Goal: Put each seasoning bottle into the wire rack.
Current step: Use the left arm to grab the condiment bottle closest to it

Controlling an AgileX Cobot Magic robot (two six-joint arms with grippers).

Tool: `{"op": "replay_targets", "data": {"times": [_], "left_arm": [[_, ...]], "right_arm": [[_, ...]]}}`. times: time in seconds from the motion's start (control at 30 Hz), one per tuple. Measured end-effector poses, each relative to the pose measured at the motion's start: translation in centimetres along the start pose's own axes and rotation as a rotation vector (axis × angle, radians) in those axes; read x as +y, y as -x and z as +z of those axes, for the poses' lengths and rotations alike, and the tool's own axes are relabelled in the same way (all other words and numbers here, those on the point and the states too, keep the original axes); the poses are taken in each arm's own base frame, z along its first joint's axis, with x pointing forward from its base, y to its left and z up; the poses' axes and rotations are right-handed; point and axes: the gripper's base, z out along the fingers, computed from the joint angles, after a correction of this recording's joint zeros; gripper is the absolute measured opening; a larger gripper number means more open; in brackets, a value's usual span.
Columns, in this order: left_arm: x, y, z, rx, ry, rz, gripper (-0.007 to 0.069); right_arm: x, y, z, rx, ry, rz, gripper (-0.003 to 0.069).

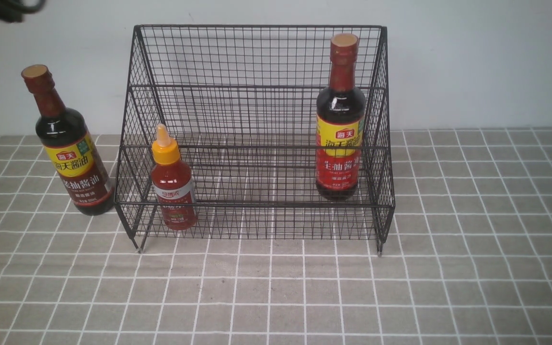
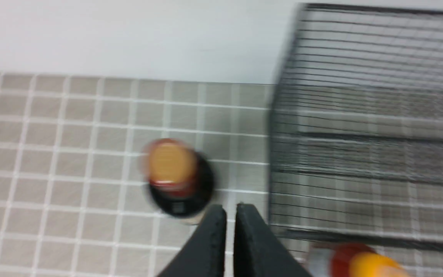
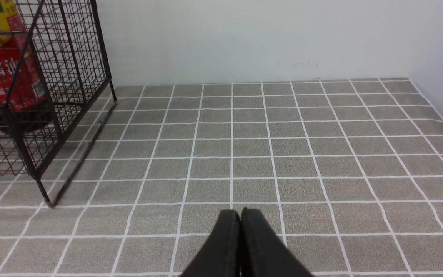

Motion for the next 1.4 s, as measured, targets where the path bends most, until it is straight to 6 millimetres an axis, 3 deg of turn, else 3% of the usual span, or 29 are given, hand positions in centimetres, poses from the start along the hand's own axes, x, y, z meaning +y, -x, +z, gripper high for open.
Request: {"op": "replay_targets", "data": {"times": [0.07,0.17,0.27,0.53,0.67,0.9,1.1,1.2,1.33,1.4], "left_arm": [[1.3,0.1,1.0,0.019,0.029,-0.018,0.0022],[1.4,0.1,1.9,0.039,0.025,0.012,0.0055],[1.2,0.1,3.3,0.069,0.014,0.064,0.0137],[1.9,-0.2,8.0,0.156,0.072,0.128,0.0546],[1.9,-0.3,10.1,0.178,0.072,0.13,0.0616],[1.6,-0.6,12.9,0.207,0.046,0.122,0.0585],[1.6,-0.8,14.1,0.215,0.044,0.123,0.0533],[1.5,-0.9,14.4,0.223,0.037,0.119,0.0464],[1.4,-0.9,14.5,0.223,0.023,0.111,0.0269],[1.3,-0.9,14.5,0.221,0.015,0.106,0.0262]], "right_arm": [[0.0,0.0,0.0,0.0,0.0,0.0,-0.0013],[0.0,0.0,0.0,0.0,0.0,0.0,-0.0013],[0.0,0.0,0.0,0.0,0.0,0.0,-0.0013],[0.0,0.0,0.0,0.0,0.0,0.0,-0.0014],[0.0,0.0,0.0,0.0,0.0,0.0,-0.0014],[0.0,0.0,0.0,0.0,0.0,0.0,-0.0014],[0.0,0.0,0.0,0.0,0.0,0.0,-0.0014],[0.0,0.0,0.0,0.0,0.0,0.0,-0.0014],[0.0,0.0,0.0,0.0,0.0,0.0,-0.0014],[0.0,0.0,0.0,0.0,0.0,0.0,-0.0014]]}}
